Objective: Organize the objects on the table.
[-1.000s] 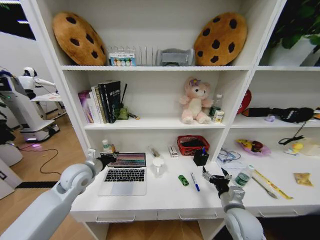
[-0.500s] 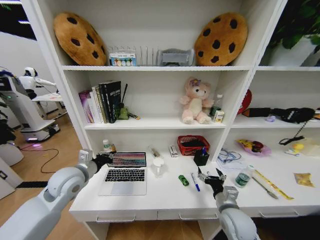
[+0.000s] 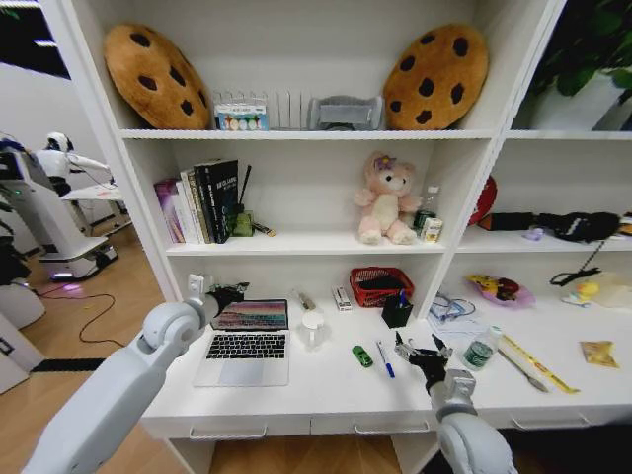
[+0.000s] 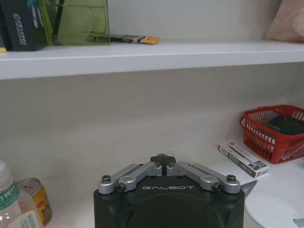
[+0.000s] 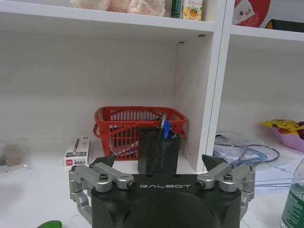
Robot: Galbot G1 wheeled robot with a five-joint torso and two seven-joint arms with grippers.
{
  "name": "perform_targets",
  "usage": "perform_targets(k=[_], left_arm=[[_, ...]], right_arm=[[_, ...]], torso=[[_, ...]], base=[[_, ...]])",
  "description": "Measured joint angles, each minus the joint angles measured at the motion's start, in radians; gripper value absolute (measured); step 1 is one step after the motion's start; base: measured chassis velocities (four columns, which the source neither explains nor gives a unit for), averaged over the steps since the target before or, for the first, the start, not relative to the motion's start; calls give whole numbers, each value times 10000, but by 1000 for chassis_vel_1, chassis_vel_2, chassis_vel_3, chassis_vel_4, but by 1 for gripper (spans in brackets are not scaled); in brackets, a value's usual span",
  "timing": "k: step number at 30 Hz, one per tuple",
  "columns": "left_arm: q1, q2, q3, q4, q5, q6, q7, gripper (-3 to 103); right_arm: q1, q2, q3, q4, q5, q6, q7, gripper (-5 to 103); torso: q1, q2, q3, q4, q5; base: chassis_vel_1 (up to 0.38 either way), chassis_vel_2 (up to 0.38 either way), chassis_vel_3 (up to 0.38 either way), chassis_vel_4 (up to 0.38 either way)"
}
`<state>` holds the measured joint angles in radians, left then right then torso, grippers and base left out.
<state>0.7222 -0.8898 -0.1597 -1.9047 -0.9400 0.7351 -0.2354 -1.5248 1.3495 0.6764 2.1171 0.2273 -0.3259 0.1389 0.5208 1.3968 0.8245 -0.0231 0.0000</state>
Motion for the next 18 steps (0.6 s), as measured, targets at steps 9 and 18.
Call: perform_targets(k=[9, 18], left_arm=[[322, -62, 154, -32, 80, 1, 29, 0], [1911, 430, -520, -1112, 349, 2, 60, 0]], right_arm=[[236, -97, 112, -294, 126, 40, -25, 100], [193, -47, 102, -499, 44, 266, -175, 100]], torso=[[0, 0, 0, 1, 0], [0, 0, -2, 0, -1]], base=[[0, 0, 0, 0], [0, 0, 0, 0]])
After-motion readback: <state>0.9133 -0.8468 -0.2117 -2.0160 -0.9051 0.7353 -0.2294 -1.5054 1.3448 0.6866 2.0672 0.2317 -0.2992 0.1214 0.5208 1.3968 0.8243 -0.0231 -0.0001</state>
